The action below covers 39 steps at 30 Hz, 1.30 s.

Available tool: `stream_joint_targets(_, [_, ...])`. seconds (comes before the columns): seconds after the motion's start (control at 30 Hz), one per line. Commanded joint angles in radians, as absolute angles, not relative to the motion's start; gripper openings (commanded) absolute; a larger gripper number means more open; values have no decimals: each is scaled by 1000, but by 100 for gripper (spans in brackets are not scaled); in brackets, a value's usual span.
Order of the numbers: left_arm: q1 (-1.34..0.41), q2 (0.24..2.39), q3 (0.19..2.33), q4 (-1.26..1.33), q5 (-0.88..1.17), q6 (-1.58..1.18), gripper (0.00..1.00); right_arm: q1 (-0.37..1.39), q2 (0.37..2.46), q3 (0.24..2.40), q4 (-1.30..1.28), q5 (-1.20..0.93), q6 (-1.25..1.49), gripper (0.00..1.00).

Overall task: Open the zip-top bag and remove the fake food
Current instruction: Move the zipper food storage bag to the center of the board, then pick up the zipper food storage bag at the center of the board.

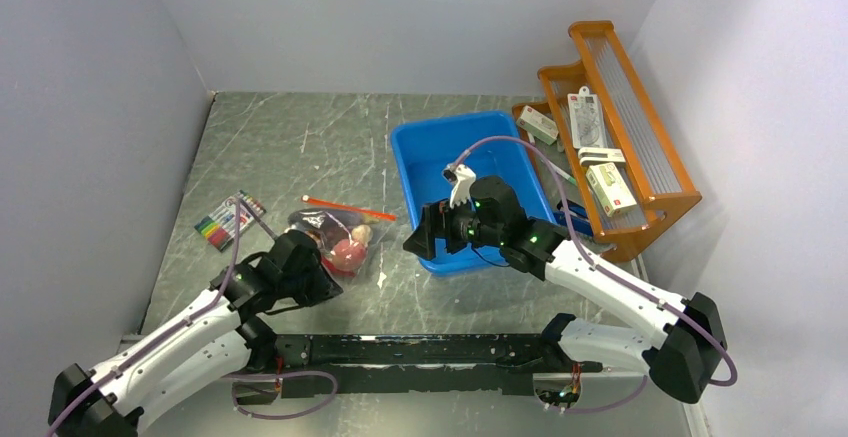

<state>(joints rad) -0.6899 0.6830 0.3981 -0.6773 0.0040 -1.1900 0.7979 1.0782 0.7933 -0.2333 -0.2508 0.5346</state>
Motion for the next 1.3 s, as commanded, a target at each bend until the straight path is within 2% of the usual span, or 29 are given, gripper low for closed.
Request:
stream_joint_targets(0.0, [-698,669,501,-797,-68,-1170,30,801,1046,777,-253,-305,556,92])
stream_joint_targets(0.13, [-698,655,543,-837,-66,-1159,38,803,1010,740,-254,-351,560,90])
stream_joint_targets(0.27, [-698,621,615,-890,-104,-1147,59,818,1044,773,-237,-399,550,88])
stream_joint_targets(0.33, [-698,603,653,-924,-131,-1142,64,860,1099,824,-246,-361,523,87])
stream_joint_targets(0.47, [-697,561,703,-996,-173,-1137,65,980,1312,1059,-344,-194,411,88])
stream_joint_targets(0.57, [-698,532,724,-1036,-210,-1131,71,1014,1466,1221,-436,11,377,89])
stream_joint_targets(0.7, [-698,499,715,-1049,-240,-1126,76,1015,1668,1417,-509,66,300,86])
stream_joint_targets(0.9, [-698,492,720,-1053,-226,-1119,76,986,1905,1636,-584,119,326,76])
stream_joint_targets(1.0, [-697,472,719,-1066,-238,-1112,76,956,1963,1692,-603,86,359,72])
stream_joint_targets(1.27, [-698,428,710,-1072,-237,-1117,76,907,1976,1611,-467,38,452,68])
